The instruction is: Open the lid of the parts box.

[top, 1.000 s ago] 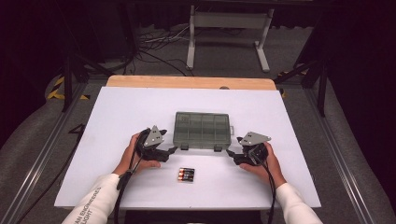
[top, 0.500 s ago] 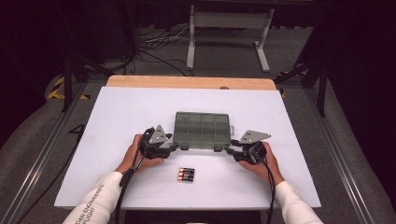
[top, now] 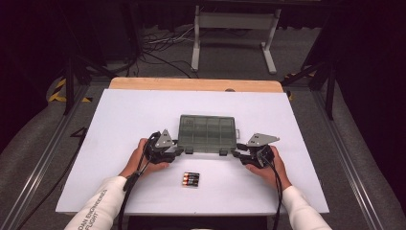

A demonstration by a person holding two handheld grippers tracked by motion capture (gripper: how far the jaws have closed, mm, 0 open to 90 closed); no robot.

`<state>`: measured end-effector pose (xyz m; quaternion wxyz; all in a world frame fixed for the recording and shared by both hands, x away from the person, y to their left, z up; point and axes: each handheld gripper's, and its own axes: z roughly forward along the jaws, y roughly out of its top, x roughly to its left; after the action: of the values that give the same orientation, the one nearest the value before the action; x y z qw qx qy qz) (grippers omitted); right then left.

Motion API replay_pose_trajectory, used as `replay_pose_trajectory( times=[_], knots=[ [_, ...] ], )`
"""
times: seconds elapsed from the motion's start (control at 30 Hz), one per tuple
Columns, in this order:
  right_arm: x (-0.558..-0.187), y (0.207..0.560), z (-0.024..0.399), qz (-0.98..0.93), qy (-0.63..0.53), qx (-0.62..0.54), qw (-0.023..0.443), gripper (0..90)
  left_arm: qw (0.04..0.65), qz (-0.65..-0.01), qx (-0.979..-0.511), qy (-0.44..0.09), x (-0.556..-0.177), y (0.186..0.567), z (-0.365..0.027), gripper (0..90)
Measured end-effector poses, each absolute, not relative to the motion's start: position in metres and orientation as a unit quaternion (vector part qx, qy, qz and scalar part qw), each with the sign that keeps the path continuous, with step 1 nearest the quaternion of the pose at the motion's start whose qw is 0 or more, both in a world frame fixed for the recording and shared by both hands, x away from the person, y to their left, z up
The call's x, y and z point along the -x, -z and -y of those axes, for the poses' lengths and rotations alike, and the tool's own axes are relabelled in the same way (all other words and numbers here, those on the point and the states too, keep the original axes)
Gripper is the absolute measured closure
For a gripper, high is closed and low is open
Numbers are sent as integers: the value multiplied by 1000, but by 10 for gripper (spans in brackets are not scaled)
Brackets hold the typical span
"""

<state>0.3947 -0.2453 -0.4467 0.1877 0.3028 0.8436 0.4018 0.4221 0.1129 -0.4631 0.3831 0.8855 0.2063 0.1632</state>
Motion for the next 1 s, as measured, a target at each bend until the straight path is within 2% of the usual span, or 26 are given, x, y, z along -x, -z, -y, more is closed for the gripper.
replay_pose_trajectory(
  times=[0.6, 0.9, 0.93, 1.0],
  knots=[
    [-393, 445, 248, -837, -414, -304, 189, 705, 394, -211, -880, -159, -422, 461, -116, 595],
    [-391, 445, 248, -834, -415, -304, 199, 714, 408, -222, -871, -158, -419, 457, -120, 542],
    [-390, 445, 248, -834, -415, -304, 200, 714, 410, -224, -870, -155, -419, 457, -120, 509],
    [-390, 445, 248, -833, -417, -304, 201, 718, 411, -225, -870, -152, -419, 456, -121, 516]
  ],
)
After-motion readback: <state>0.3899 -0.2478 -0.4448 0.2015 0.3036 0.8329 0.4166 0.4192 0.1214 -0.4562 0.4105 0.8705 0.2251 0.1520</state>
